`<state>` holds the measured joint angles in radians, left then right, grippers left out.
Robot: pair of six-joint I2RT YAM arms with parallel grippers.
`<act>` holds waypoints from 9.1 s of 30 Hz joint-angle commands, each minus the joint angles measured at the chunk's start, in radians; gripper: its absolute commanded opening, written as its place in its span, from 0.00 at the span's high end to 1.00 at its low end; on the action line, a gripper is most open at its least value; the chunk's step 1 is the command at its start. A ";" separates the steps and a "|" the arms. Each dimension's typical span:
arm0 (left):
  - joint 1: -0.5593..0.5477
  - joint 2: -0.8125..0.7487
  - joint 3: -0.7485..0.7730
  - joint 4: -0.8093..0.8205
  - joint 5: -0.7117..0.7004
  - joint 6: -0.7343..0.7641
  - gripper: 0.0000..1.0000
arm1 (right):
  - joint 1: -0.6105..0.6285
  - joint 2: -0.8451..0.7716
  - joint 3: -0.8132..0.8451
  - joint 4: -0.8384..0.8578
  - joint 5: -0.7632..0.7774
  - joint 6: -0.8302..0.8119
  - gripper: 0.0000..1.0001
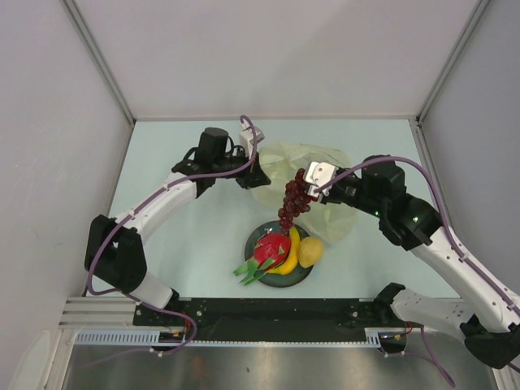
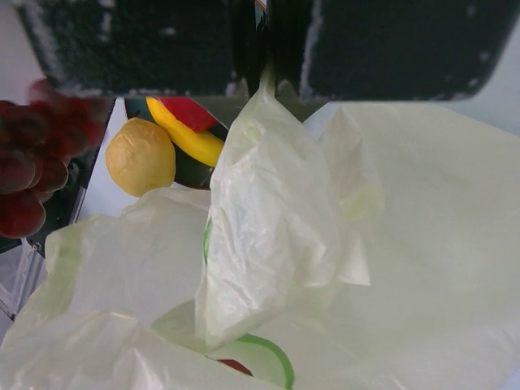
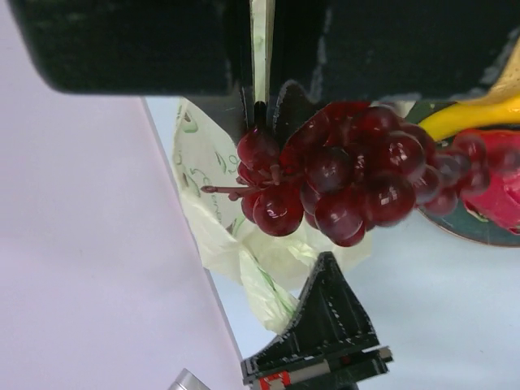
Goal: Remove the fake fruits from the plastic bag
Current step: Place the fake fruit on the plate, then take out the fake fruit from the plastic bag, then place the fake fruit on the plate.
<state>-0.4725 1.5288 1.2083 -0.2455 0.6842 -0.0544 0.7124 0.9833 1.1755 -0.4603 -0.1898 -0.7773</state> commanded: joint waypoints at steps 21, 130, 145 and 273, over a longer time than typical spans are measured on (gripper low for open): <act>0.005 -0.012 0.036 0.037 0.008 -0.001 1.00 | 0.346 -0.040 0.070 -0.327 -0.129 0.173 1.00; 0.017 0.105 0.177 -0.012 0.219 -0.024 1.00 | -0.159 0.115 0.017 0.029 -0.006 0.565 0.15; 0.017 0.047 0.160 -0.077 0.218 -0.008 1.00 | -0.160 0.255 0.059 0.081 -0.021 0.300 0.64; 0.132 0.255 0.297 0.143 0.187 -0.278 0.98 | -0.106 0.884 0.344 -0.348 -0.425 0.265 0.48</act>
<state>-0.3401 1.8362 1.5169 -0.1566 0.8421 -0.3000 0.6346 1.8729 1.4048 -0.7185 -0.5991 -0.5156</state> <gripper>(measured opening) 0.023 0.506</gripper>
